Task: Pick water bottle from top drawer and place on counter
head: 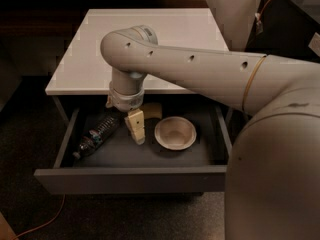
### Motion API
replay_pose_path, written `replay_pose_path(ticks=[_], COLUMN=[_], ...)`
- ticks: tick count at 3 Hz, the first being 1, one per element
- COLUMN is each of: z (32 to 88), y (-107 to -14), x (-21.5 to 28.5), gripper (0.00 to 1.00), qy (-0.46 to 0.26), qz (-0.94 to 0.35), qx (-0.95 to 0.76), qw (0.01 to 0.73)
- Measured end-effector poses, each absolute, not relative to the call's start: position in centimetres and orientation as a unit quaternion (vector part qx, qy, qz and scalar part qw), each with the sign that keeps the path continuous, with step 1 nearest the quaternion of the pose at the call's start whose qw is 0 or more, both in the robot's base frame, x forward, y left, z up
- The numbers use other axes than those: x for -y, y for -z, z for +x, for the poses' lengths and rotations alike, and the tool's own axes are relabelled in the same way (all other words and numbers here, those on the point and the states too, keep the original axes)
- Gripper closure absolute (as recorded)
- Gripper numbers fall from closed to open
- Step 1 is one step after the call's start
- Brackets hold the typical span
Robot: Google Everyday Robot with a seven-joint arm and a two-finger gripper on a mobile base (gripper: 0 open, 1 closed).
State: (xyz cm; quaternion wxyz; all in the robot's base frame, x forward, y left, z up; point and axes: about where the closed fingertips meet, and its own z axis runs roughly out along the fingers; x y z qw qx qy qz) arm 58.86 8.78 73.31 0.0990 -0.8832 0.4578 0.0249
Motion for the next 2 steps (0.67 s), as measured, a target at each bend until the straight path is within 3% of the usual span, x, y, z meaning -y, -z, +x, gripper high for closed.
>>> replay_pose_path(ticks=[2], z=[58.86], y=[-73.24], x=[-9.01], gripper=[0.0], qy=[-0.022], qz=[-0.885], qx=[-0.454], qw=[0.098])
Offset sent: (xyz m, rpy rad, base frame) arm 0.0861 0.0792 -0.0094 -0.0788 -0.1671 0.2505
